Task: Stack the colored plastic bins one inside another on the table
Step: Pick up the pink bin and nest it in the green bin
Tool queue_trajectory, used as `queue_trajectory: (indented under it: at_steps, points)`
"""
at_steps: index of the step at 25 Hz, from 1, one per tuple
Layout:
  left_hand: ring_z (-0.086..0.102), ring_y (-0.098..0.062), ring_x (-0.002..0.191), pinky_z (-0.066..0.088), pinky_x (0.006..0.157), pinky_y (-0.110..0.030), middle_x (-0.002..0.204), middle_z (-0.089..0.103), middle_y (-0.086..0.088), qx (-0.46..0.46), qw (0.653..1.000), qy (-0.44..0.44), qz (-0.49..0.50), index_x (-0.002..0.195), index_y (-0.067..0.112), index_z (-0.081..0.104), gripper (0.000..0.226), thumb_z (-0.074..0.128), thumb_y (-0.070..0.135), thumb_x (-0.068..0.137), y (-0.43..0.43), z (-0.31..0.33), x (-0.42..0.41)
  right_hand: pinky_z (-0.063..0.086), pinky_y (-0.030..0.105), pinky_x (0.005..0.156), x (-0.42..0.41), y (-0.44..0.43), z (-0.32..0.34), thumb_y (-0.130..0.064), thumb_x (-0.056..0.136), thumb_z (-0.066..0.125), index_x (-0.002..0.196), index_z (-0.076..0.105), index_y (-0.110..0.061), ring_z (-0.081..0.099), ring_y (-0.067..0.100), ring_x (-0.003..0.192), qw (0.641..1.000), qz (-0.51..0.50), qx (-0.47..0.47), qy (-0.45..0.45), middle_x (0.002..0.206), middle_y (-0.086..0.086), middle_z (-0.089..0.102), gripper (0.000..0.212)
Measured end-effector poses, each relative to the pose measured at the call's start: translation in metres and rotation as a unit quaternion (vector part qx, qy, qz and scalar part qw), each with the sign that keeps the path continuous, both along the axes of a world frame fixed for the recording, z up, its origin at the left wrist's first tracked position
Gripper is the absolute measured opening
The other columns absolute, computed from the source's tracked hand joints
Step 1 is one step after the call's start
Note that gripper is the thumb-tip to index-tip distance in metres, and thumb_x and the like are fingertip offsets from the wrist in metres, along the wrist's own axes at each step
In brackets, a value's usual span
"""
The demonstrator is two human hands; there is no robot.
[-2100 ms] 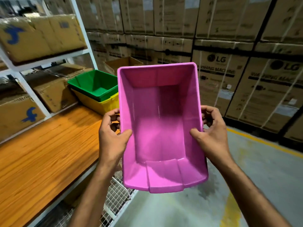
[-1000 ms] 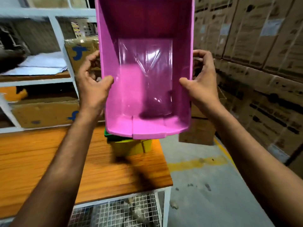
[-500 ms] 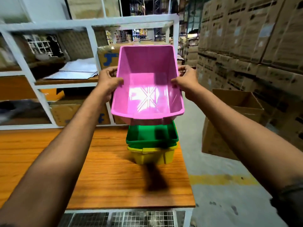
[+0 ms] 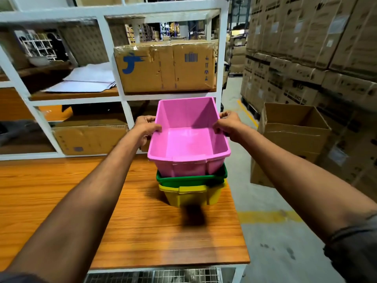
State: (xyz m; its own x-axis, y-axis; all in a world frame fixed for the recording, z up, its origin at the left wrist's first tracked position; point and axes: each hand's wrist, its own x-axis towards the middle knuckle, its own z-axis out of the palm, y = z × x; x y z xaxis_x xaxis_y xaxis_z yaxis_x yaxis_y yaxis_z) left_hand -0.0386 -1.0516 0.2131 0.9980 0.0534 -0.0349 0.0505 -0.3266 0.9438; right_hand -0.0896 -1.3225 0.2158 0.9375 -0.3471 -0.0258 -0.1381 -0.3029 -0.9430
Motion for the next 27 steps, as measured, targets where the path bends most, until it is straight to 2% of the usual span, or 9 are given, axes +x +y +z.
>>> queue_trajectory:
  at_steps: [2, 5, 8, 11, 14, 18, 20, 24, 27]
  points:
    - [0.066, -0.022, 0.083, 0.055, 0.062, -0.032, 0.116, 0.070, -0.018, 0.001, 1.000, 0.021, 0.004, 0.129, 0.003, 0.065, 0.052, 0.070, -0.013, 0.080, -0.004, -0.010, 0.001, 0.026, 0.012, 0.032, 0.004, -0.005, -0.013, 0.022, 0.067, 0.059, 0.071, 0.055, -0.012, 0.036, 0.010, 0.027, 1.000, 0.000, -0.001, 0.018, 0.046, 0.005, 0.048, 0.035]
    - [0.065, -0.021, 0.081, 0.053, 0.056, -0.027, 0.116, 0.069, -0.018, -0.006, 0.999, 0.043, 0.010, 0.128, 0.001, 0.064, 0.051, 0.071, -0.014, 0.079, -0.008, -0.019, 0.001, 0.031, 0.013, 0.032, 0.010, -0.009, -0.027, 0.020, 0.066, 0.062, 0.082, 0.061, -0.009, 0.043, 0.012, 0.031, 0.999, 0.003, -0.003, 0.044, 0.042, 0.003, 0.051, 0.033]
    - [0.064, -0.019, 0.078, 0.054, 0.052, -0.026, 0.114, 0.069, -0.016, -0.004, 0.999, 0.053, 0.014, 0.125, 0.001, 0.064, 0.049, 0.072, -0.014, 0.079, -0.009, -0.026, 0.002, 0.038, 0.015, 0.034, 0.016, -0.012, -0.034, 0.019, 0.069, 0.065, 0.088, 0.062, -0.008, 0.050, 0.017, 0.051, 0.998, 0.021, 0.001, 0.061, 0.066, 0.009, 0.057, 0.033]
    - [0.061, -0.013, 0.069, 0.053, 0.045, -0.021, 0.104, 0.068, -0.014, 0.006, 0.998, 0.055, 0.020, 0.124, 0.000, 0.066, 0.047, 0.070, -0.014, 0.080, -0.009, -0.034, 0.001, 0.038, 0.015, 0.034, 0.021, -0.013, -0.042, 0.017, 0.070, 0.069, 0.094, 0.064, -0.006, 0.052, 0.018, 0.054, 0.997, 0.027, -0.002, 0.076, 0.071, 0.011, 0.058, 0.034]
    - [0.063, -0.015, 0.073, 0.053, 0.053, -0.023, 0.101, 0.069, -0.011, -0.001, 0.997, 0.069, 0.019, 0.126, 0.001, 0.065, 0.048, 0.071, -0.014, 0.081, -0.008, -0.042, -0.001, 0.042, 0.016, 0.036, 0.024, -0.015, -0.052, 0.014, 0.069, 0.072, 0.103, 0.066, -0.007, 0.056, 0.019, 0.062, 0.996, 0.027, -0.002, 0.090, 0.079, 0.011, 0.060, 0.040]
    - [0.067, -0.024, 0.096, 0.056, 0.065, -0.028, 0.123, 0.069, -0.018, -0.031, 0.997, 0.063, 0.030, 0.130, 0.002, 0.063, 0.053, 0.075, -0.010, 0.080, -0.006, -0.049, 0.001, 0.048, 0.023, 0.049, 0.026, -0.014, -0.060, 0.008, 0.070, 0.074, 0.108, 0.062, -0.012, 0.063, 0.024, 0.084, 0.996, 0.012, 0.011, 0.088, 0.097, 0.011, 0.065, 0.045]
    - [0.067, -0.023, 0.099, 0.057, 0.071, -0.029, 0.122, 0.068, -0.017, -0.044, 0.997, 0.045, 0.039, 0.131, 0.003, 0.062, 0.054, 0.079, -0.006, 0.080, -0.005, -0.050, -0.001, 0.051, 0.028, 0.056, 0.023, -0.013, -0.060, 0.004, 0.072, 0.076, 0.119, 0.058, -0.011, 0.064, 0.027, 0.094, 0.997, 0.000, 0.002, 0.077, 0.106, 0.011, 0.064, 0.053]
    - [0.063, -0.016, 0.105, 0.050, 0.066, -0.018, 0.118, 0.063, -0.005, -0.042, 0.994, -0.055, 0.081, 0.128, 0.011, 0.065, 0.050, 0.082, 0.006, 0.082, -0.004, -0.039, -0.014, 0.060, 0.038, 0.083, 0.007, -0.012, -0.049, -0.008, 0.072, 0.083, 0.132, 0.055, -0.015, 0.060, 0.024, 0.110, 0.997, -0.026, -0.071, -0.004, 0.123, 0.007, 0.056, 0.067]
    - [0.061, -0.016, 0.109, 0.053, 0.072, -0.023, 0.118, 0.062, -0.002, -0.044, 0.989, -0.119, 0.075, 0.129, 0.016, 0.064, 0.047, 0.079, 0.011, 0.085, -0.003, -0.027, -0.042, 0.056, 0.031, 0.081, -0.021, -0.005, -0.032, -0.013, 0.073, 0.085, 0.133, 0.056, -0.019, 0.061, 0.018, 0.106, 0.992, -0.013, -0.101, -0.078, 0.126, 0.005, 0.058, 0.067]
